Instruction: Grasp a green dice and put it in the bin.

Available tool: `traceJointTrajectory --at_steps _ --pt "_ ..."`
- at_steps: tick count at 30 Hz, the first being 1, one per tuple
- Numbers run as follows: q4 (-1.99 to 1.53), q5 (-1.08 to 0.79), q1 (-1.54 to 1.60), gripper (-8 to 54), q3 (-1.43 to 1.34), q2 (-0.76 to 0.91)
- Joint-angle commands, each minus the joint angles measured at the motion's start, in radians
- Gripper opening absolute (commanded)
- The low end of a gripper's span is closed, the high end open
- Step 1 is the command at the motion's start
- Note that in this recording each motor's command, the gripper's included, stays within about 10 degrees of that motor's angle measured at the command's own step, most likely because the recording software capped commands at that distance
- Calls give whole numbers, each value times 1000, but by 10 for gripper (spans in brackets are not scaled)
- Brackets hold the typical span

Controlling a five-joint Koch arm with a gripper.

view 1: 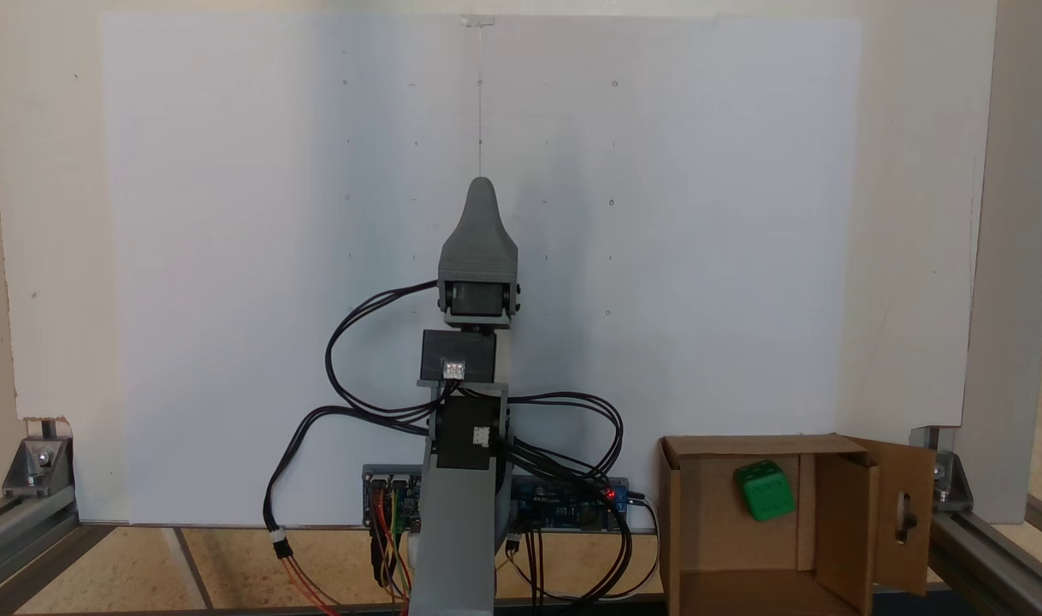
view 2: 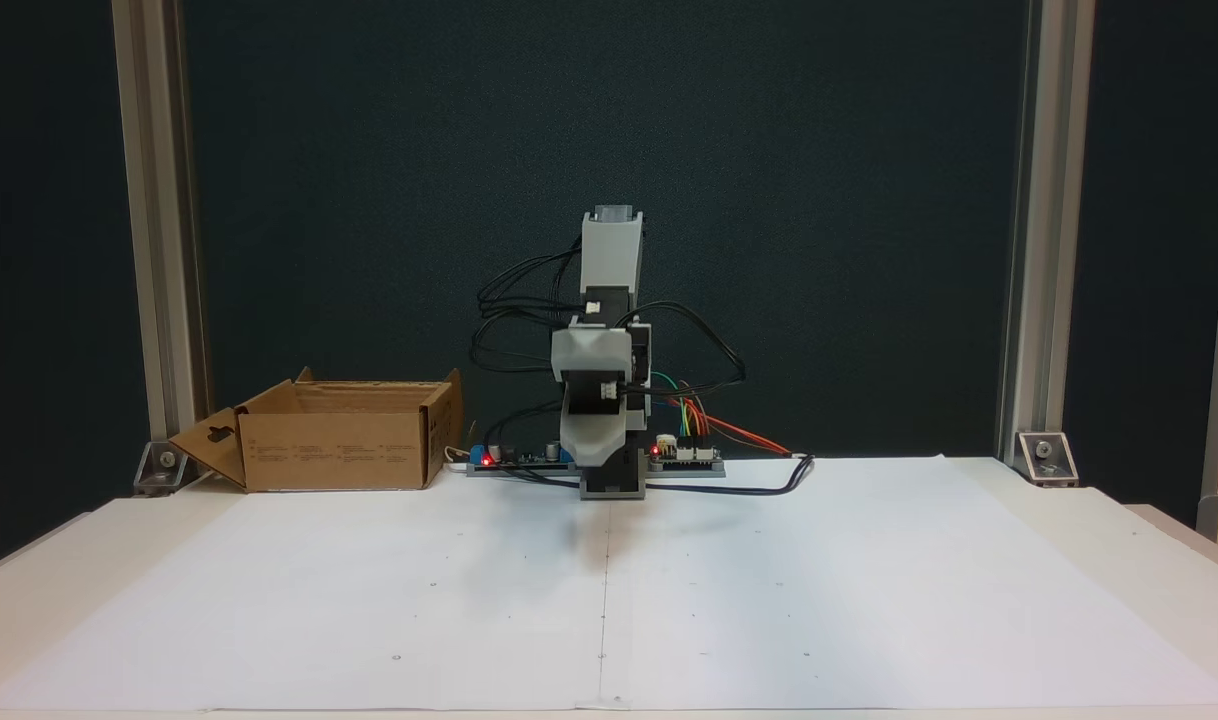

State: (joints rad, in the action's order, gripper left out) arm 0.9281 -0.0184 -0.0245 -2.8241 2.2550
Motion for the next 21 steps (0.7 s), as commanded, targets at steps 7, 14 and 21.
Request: traceJointTrajectory --at_steps 7,14,21 --pt "337 11 17 432 -41 112" --pt "417 -6 9 436 -137 112" --pt "400 -12 3 448 -140 107"
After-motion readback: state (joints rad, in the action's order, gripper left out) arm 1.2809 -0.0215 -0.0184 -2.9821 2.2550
